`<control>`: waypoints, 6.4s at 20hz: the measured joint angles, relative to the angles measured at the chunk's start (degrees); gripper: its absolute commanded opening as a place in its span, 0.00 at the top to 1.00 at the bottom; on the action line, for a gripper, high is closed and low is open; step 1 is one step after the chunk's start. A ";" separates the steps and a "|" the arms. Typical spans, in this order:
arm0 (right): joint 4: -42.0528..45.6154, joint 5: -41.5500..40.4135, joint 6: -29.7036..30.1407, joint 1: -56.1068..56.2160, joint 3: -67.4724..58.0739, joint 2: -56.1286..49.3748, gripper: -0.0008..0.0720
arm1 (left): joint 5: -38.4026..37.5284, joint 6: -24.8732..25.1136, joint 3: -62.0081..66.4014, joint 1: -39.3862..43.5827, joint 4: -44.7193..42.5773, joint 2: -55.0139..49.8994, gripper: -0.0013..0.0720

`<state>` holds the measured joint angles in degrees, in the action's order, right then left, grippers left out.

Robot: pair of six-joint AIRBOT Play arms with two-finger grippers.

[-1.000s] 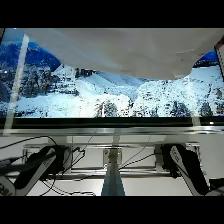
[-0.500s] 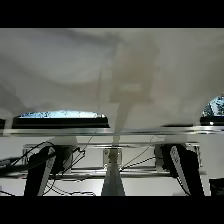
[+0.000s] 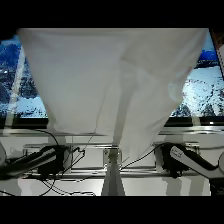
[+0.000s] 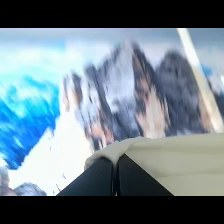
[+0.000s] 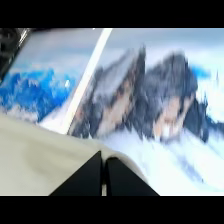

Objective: Fold the clothes and pants, and hang the long-sleeved shirts on hangers.

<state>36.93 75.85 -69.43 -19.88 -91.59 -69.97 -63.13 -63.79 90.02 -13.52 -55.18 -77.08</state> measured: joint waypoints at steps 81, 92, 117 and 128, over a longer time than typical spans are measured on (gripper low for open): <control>21.81 -1.16 5.14 10.12 65.85 -2.60 0.65 | -0.70 4.07 -53.68 -17.66 -6.27 9.90 0.38; 18.73 -6.60 3.13 10.23 65.90 -2.56 0.97 | -4.90 5.77 -53.62 -7.21 -3.93 1.64 0.39; -1.11 -25.03 2.16 11.30 39.28 -3.76 0.97 | 16.00 13.46 -33.31 -0.22 18.36 -1.90 0.97; -1.11 -59.32 0.66 18.12 37.99 -9.11 0.04 | 45.00 13.68 -32.00 10.01 27.43 -11.43 0.01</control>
<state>35.81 16.53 -68.77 -1.76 -53.60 -79.09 -18.13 -50.11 58.02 -3.51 -27.75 -88.51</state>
